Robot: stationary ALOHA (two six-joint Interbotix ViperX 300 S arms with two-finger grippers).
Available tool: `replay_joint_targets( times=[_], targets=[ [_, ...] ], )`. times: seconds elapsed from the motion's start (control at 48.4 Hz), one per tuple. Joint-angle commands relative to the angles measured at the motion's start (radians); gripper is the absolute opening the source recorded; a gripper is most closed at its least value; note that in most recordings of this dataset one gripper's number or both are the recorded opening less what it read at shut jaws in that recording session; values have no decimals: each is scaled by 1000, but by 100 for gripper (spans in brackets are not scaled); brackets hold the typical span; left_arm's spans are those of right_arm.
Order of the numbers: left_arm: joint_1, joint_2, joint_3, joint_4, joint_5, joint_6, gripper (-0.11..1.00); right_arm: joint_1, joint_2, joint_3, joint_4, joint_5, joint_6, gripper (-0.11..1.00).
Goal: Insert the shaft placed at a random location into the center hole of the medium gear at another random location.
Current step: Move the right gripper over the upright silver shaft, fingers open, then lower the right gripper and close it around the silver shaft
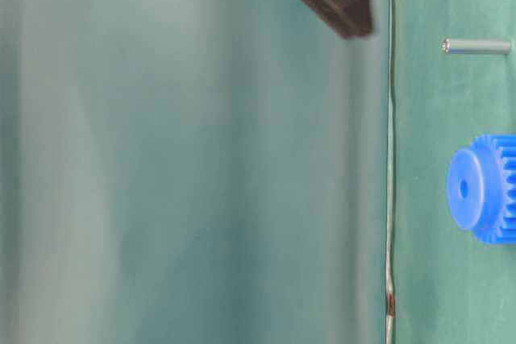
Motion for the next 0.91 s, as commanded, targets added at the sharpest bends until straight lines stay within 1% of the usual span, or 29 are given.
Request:
replay_joint_targets(
  times=[0.0, 0.207, 0.413, 0.682, 0.765, 0.889],
  targets=[
    [-2, 8, -21, 3, -2, -2, 0, -11, 51, -35, 2, -23, -3, 81],
    [-2, 8, -20, 3, 3, -2, 0, -23, 155, -52, 5, -80, -3, 81],
    [0, 8, -20, 3, 8, 0, 0, -32, 221, -51, 9, -121, -3, 80],
    [5, 8, -20, 3, 11, 0, 0, -31, 244, -44, 14, -163, -3, 80],
    [3, 8, -20, 3, 14, 0, 0, -32, 244, -44, 14, -161, -3, 78],
    [5, 8, -20, 3, 15, 0, 0, -32, 247, -46, 14, -158, -3, 71]
  ],
)
